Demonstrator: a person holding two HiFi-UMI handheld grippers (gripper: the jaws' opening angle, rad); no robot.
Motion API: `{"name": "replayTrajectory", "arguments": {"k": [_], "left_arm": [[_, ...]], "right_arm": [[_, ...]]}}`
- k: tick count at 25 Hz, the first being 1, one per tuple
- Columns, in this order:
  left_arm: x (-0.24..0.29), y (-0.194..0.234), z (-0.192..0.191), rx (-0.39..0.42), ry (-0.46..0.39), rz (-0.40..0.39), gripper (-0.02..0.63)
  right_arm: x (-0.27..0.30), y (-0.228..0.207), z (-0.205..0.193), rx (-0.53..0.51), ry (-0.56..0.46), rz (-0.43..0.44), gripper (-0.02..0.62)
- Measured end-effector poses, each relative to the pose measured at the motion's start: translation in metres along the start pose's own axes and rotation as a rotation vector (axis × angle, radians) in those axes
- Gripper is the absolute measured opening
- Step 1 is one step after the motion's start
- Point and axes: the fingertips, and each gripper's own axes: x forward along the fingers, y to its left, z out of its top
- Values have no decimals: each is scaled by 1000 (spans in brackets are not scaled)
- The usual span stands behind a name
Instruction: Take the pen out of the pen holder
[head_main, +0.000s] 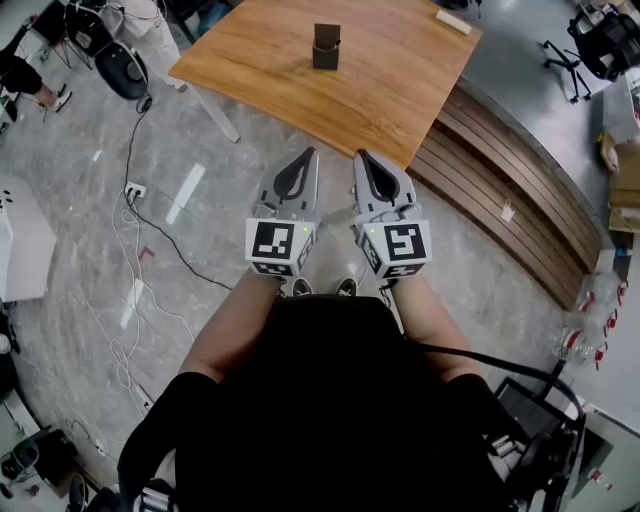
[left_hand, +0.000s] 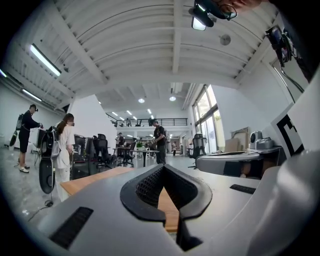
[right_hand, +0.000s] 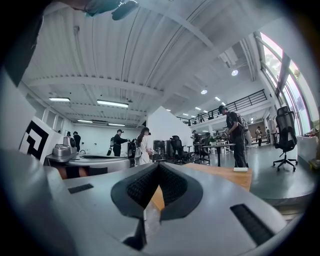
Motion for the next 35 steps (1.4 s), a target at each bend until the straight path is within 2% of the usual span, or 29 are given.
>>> {"name": "replayTrajectory", "arguments": {"k": [5, 10, 14, 18, 22, 29, 35], "left_arm": [[10, -5, -2, -5, -1, 38, 0], [21, -4, -11, -12, 5, 69, 0], [37, 5, -23, -21, 19, 72, 0], [76, 20, -34, -18, 25, 59, 0], [115, 51, -41, -25, 34, 51, 0], [199, 132, -55, -41, 46, 30, 0], [271, 193, -68, -76, 86, -31, 0]], "right_arm": [[0, -18, 0, 49, -13, 34, 14], [9, -34, -8, 41, 4, 42, 14], [27, -42, -18, 46, 22, 54, 14], [62, -62, -29, 43, 32, 56, 14], [107, -78, -38, 42, 49, 48, 14], [214, -102, -56, 57, 89, 27, 14], [307, -122, -72, 72, 133, -17, 14]]}}
